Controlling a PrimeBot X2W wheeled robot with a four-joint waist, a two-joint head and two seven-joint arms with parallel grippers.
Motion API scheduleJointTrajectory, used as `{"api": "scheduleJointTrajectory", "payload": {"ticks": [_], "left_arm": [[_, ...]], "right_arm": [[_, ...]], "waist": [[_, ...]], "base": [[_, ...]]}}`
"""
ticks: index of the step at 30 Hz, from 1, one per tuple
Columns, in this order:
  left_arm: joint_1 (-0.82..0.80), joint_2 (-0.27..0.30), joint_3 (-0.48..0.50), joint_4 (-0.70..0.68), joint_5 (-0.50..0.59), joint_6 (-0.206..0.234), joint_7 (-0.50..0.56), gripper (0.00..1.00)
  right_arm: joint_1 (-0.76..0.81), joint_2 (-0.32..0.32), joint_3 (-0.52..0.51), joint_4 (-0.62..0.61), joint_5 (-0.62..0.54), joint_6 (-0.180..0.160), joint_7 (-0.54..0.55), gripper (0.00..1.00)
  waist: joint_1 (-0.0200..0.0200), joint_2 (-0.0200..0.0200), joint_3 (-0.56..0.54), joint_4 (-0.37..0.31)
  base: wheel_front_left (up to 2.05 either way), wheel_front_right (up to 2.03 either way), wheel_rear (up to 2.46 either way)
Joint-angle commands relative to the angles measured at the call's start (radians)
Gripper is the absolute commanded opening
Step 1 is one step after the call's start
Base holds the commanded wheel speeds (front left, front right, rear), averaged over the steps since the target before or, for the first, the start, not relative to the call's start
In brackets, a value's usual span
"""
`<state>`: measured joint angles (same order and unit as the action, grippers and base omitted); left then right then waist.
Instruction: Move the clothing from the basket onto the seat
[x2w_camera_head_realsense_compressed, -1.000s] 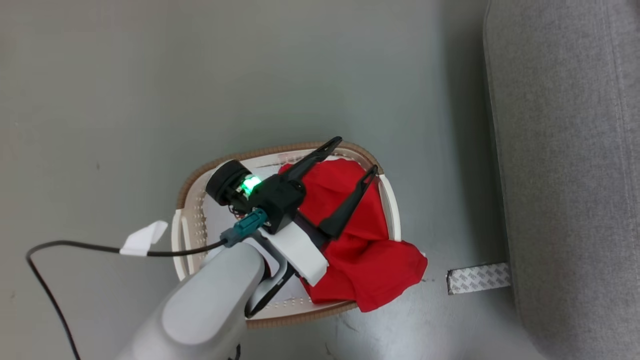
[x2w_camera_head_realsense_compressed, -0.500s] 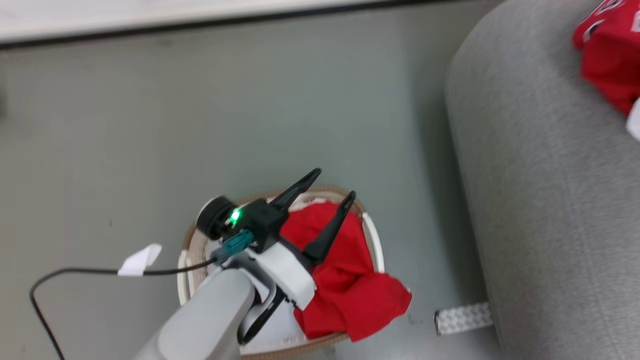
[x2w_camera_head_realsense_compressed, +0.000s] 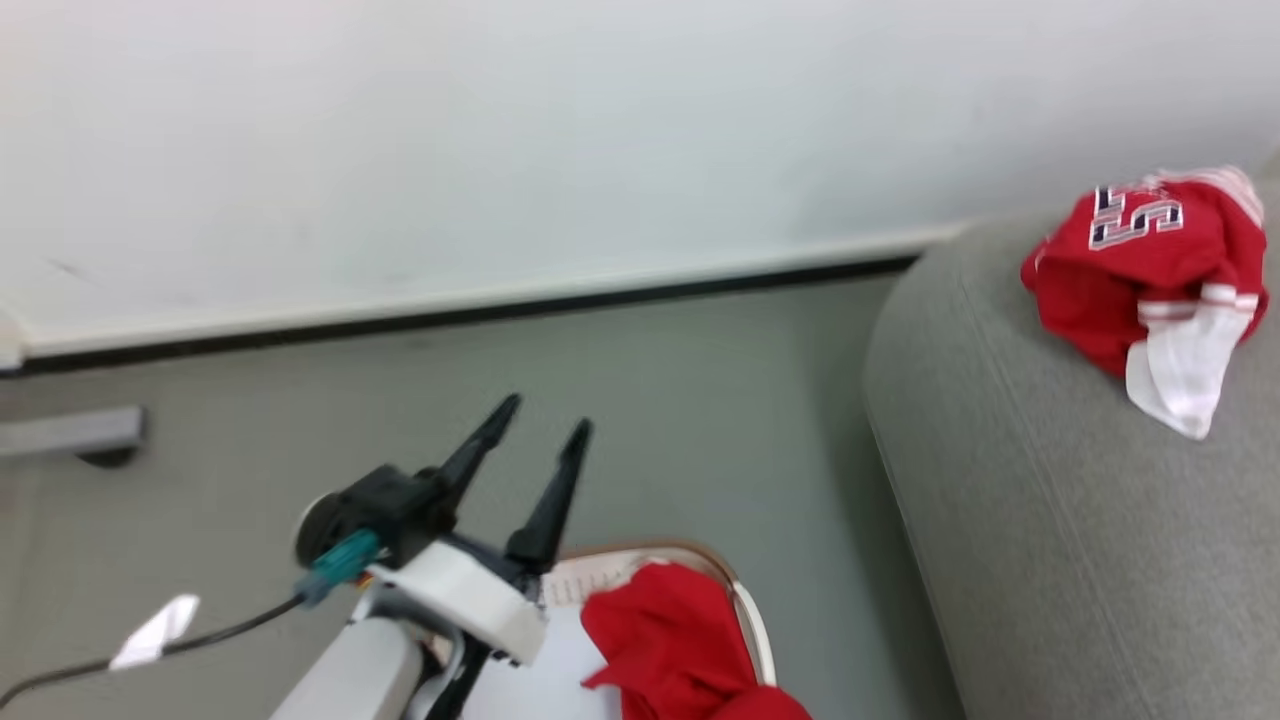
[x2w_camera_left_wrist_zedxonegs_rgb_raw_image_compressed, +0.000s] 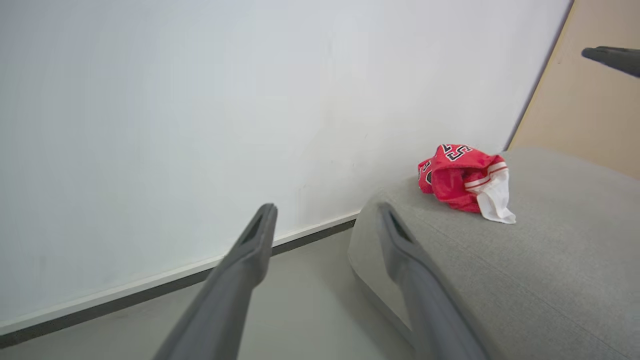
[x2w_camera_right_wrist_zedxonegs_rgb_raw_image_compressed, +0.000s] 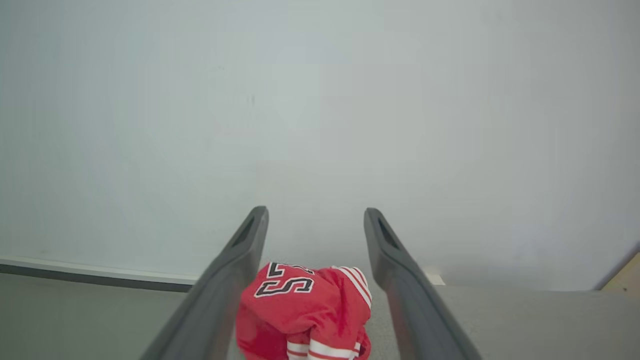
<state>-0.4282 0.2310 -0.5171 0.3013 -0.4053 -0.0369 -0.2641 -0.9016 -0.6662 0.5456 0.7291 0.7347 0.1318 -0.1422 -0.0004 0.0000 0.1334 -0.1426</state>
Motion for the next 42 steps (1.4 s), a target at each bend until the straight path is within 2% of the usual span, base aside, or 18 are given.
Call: {"api": "scheduleJointTrajectory", "payload": {"ticks": [1,5,8,11,20,22,27,32,42], "left_arm": [[0.037,0.009,0.031,-0.012,-0.012,0.010,0.000,1.00],[0.121,0.009,0.116,-0.042,-0.012,0.029,0.000,1.00],[0.175,-0.003,0.175,-0.057,0.000,0.038,0.000,1.00],[0.222,-0.018,0.235,-0.068,0.024,0.045,0.000,1.00],[0.338,-0.096,0.394,-0.108,0.117,0.015,0.000,1.00],[0.353,-0.114,0.429,-0.113,0.136,0.013,0.000,1.00],[0.392,-0.148,0.478,-0.120,0.188,-0.013,0.000,1.00],[0.414,-0.168,0.503,-0.114,0.214,-0.035,0.000,1.00],[0.397,-0.178,0.526,-0.096,0.239,-0.059,-0.001,1.00]], "right_arm": [[0.050,-0.004,-0.001,-0.039,0.011,-0.002,-0.027,1.00],[0.177,0.045,-0.036,-0.129,0.039,-0.002,-0.089,1.00],[0.276,0.086,-0.099,-0.183,0.034,-0.002,-0.115,1.00],[0.393,0.165,-0.169,-0.248,0.025,-0.002,-0.122,1.00],[0.677,0.381,-0.384,-0.480,-0.140,-0.002,-0.123,1.00],[0.733,0.416,-0.391,-0.522,-0.215,-0.002,-0.123,1.00],[0.812,0.502,-0.427,-0.566,-0.301,-0.002,-0.123,1.00],[0.829,0.534,-0.427,-0.558,-0.350,-0.002,-0.123,1.00],[0.806,0.552,-0.409,-0.525,-0.351,-0.002,-0.123,1.00]], "waist": [[0.0004,0.0000,-0.080,0.044],[0.0004,0.0000,-0.125,0.067],[0.0004,0.0000,-0.140,0.088],[0.0004,0.0000,-0.149,0.100],[0.0004,0.0000,-0.169,0.112],[0.0004,0.0000,-0.171,0.112],[0.0004,0.0000,-0.172,0.103],[0.0004,0.0000,-0.172,0.103],[0.0004,0.0000,-0.170,0.100]], "base": [[0.00,0.00,0.00],[0.00,0.00,0.00],[0.00,0.00,0.00],[0.00,0.00,0.00],[0.00,0.00,0.00],[0.00,0.00,0.00],[0.00,0.00,0.00],[0.00,0.00,0.00],[0.00,0.00,0.00]]}}
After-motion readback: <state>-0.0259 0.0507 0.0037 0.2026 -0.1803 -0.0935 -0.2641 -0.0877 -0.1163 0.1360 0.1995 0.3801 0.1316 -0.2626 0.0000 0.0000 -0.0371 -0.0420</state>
